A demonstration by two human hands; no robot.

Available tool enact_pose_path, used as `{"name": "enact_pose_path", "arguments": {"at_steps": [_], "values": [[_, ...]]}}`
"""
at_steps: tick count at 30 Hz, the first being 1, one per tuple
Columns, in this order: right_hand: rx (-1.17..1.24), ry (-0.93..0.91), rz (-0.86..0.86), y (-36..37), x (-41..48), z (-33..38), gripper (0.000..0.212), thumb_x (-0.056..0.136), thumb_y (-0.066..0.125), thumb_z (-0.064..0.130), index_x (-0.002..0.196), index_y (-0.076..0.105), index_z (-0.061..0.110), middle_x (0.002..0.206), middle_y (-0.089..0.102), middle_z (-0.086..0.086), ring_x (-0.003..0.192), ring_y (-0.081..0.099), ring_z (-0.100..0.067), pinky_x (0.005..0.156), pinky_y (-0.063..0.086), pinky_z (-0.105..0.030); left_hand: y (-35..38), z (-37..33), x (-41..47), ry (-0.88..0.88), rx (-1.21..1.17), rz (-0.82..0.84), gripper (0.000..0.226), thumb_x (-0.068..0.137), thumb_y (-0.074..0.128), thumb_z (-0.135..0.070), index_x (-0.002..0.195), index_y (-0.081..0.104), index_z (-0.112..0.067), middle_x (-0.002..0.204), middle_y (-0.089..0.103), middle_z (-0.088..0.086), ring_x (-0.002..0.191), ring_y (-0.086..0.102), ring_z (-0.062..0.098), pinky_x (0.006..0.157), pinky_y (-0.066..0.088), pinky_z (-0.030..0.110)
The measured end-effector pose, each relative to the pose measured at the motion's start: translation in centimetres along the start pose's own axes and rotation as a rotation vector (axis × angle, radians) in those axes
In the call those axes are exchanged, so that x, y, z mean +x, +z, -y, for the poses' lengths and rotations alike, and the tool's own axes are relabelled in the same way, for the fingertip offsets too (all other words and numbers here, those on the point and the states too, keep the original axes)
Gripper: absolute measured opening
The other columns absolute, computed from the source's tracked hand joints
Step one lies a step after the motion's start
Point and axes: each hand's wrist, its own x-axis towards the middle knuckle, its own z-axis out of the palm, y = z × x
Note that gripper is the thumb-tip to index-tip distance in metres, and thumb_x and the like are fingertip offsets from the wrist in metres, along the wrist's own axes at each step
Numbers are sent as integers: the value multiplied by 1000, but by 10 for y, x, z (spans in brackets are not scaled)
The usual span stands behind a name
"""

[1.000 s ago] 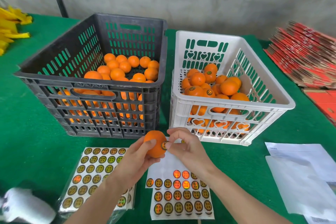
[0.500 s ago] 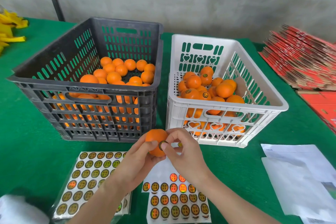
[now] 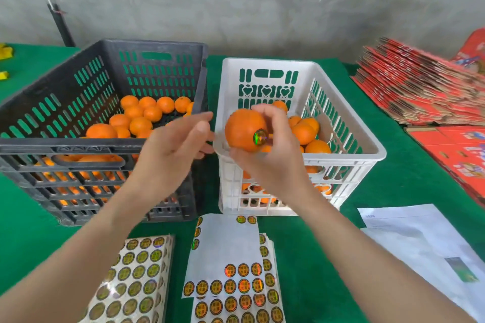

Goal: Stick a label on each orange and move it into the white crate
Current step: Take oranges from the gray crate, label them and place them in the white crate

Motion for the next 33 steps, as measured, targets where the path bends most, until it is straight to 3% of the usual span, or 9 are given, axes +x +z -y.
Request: {"name": "enact_pose_path", "arguments": {"at_steps": [3,6,9,13,17,23,26,31,33], "values": [[-370,181,106,-46,59,-31,57,70,77,17,114,43,27,108,47,9,98,47,-9,71,35,-16,-21,9,46,-30,422,-196,26,96,53,-24,118,63,-19,93,64,-7,85,61,12,67,40,3],[-816,356,554,-81,96,-79,54,76,70,11,126,49,15,123,51,-4,102,46,-14,81,41,-25,-40,25,67,-123,618,-136,18,93,55,-16,106,68,-18,87,66,0,77,62,19,72,46,23],[-1063,400,1006,-77,106,-116,39,82,56,11,121,56,15,127,54,-8,112,51,-27,97,44,-44,-49,38,71,-159,667,-69,17,92,57,-10,102,69,-14,78,64,-3,64,61,5,62,41,14],[-1161,374,845,-72,103,-138,34,86,57,29,119,60,27,134,49,-8,125,42,-32,106,32,-50,-56,47,70,-198,671,-67,19,93,54,-5,102,67,-15,82,66,-2,64,60,0,60,38,13],[-1147,400,992,-74,106,-129,52,86,61,33,133,44,21,140,43,-2,125,42,-28,102,36,-41,-88,51,71,-228,704,-249,22,93,53,-8,108,67,-15,91,66,6,75,61,19,64,43,23],[-479,-78,99,4,126,-36,21,87,61,11,106,65,7,101,67,-6,85,59,-15,79,41,-19,-138,69,69,-315,873,-300,24,88,56,-8,108,68,-5,107,67,18,99,60,36,88,47,38],[-373,-239,281,65,130,14,15,85,64,13,100,67,10,91,67,-4,74,55,-9,71,40,-16,-144,80,64,-379,853,-255,26,86,54,-6,107,68,-6,109,67,18,100,60,35,84,47,36],[-834,-150,1108,165,147,30,36,85,53,8,118,60,21,111,64,-4,100,59,-23,89,49,-36,-145,85,67,-381,780,-280,31,86,52,-10,115,64,-12,114,64,14,100,60,32,85,51,39],[-998,-80,1113,189,147,21,38,86,53,16,124,49,19,118,55,-5,109,53,-28,97,44,-46,-145,86,67,-396,771,-268,32,86,51,-11,115,63,-14,115,64,13,101,60,34,86,53,42]]}}
